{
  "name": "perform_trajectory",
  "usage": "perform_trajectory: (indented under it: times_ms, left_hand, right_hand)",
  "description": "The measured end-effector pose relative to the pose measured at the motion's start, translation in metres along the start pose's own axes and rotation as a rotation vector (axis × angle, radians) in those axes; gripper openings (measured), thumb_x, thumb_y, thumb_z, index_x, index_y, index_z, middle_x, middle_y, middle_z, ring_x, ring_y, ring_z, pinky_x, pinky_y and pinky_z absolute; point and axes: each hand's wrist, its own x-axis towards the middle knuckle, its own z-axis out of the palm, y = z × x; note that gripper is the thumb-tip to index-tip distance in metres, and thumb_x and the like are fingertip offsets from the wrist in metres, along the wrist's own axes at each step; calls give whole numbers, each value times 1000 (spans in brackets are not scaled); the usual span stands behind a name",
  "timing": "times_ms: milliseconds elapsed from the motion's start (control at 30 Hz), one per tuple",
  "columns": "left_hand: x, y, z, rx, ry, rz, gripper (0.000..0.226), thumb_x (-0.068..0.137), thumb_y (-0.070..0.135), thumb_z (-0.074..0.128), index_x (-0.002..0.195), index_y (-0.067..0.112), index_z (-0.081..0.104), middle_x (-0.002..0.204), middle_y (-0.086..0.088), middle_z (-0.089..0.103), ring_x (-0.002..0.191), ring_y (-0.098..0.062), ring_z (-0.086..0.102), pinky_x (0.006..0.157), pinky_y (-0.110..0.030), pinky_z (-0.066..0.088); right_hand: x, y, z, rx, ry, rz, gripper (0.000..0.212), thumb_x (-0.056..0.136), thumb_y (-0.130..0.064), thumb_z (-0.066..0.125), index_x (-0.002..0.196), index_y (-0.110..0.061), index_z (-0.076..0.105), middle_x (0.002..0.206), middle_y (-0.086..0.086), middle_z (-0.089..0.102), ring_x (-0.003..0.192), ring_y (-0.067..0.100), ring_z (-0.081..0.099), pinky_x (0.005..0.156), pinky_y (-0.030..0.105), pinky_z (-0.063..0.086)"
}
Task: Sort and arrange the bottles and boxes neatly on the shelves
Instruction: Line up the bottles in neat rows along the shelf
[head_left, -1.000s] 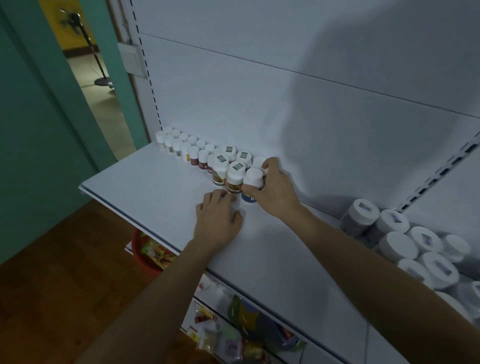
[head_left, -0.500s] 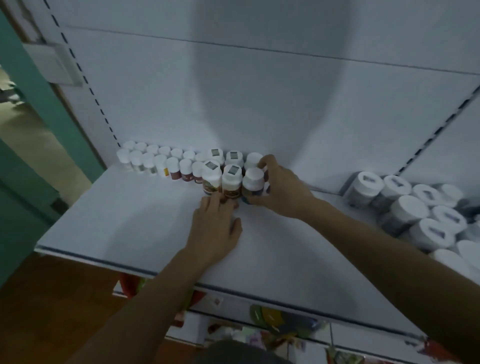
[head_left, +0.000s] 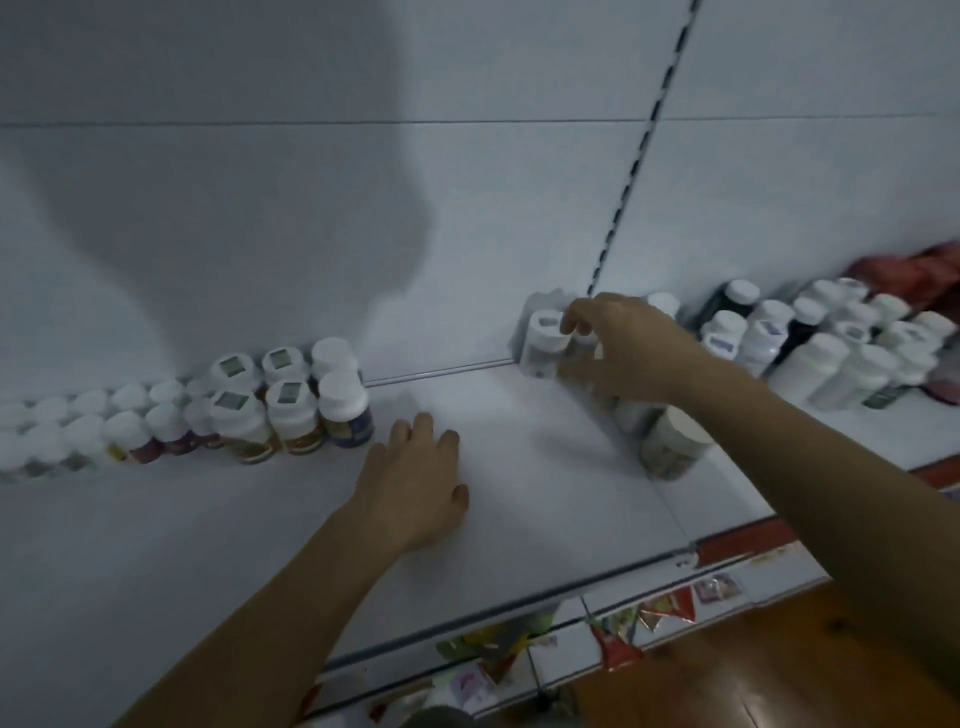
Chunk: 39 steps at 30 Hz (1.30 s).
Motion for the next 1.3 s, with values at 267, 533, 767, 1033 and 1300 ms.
perform_trajectory:
  times_ms: [267, 533, 767, 1033, 1300]
  left_hand:
    - [72, 37, -63, 79, -265, 39, 52, 96, 61, 48, 129, 22, 49, 131, -5, 53, 115, -25, 55, 91, -33, 46]
    - [140, 154, -131, -221, 199, 143, 16, 96, 46, 57, 106, 33, 58, 95, 14, 65, 79, -10, 58, 76, -36, 50]
    - [203, 250, -118, -150, 174, 175, 36, 98, 37, 56, 132, 24, 54, 129, -3, 52, 116, -28, 53, 94, -47, 48]
    - [233, 232, -108, -104, 159, 22, 46, 95, 20, 63, 140, 23, 54, 133, -6, 43, 127, -30, 43, 101, -47, 45]
    - [221, 239, -114, -207, 225, 69, 28, 94, 12, 65, 121, 18, 60, 117, -9, 51, 108, -29, 53, 92, -46, 46]
  right_hand:
    - [-45, 140, -45, -54, 44, 167, 24, 89, -35, 71, 109, -24, 64, 102, 1, 64, 93, 25, 59, 76, 32, 43]
    - [-65, 263, -49, -63, 47, 140, 24, 93, -36, 64, 115, -25, 63, 101, -4, 62, 87, 15, 54, 76, 32, 43]
    - [-64, 306, -44, 27, 21, 68, 34, 94, -30, 64, 127, -20, 62, 111, 3, 64, 99, 20, 56, 84, 32, 44]
    - [-44, 272, -16, -45, 119, -147, 47, 97, -39, 57, 143, -31, 50, 137, -6, 55, 120, 27, 43, 91, 43, 40]
    - [-18, 269, -9, -125, 43, -188, 47, 96, -28, 60, 141, -36, 48, 138, -7, 56, 124, 28, 39, 82, 41, 26]
